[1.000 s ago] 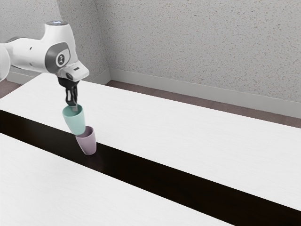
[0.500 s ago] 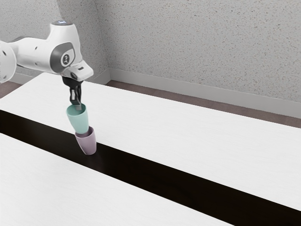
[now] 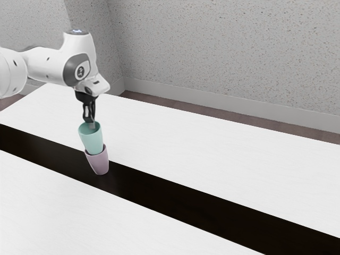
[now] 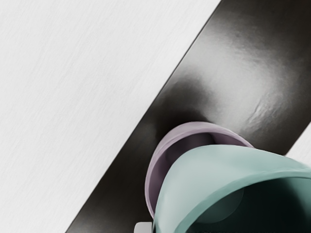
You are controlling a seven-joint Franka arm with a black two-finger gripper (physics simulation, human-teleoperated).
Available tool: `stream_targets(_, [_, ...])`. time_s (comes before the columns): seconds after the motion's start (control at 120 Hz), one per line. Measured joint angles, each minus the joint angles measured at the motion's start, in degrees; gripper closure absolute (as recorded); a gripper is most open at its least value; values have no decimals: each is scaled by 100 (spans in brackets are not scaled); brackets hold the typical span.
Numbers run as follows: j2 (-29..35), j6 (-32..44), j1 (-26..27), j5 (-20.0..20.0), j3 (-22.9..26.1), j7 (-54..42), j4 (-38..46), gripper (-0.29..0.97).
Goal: Place the left cup onto the right cup
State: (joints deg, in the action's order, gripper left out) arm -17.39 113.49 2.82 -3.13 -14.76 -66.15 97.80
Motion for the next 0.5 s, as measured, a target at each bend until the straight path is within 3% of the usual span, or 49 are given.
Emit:
stream_targets(0.317, [-176,14,-17,6,-3,-7,-77,78])
stream_targets(0.5, [-213,22,-11,17,-1,-45,-75,42])
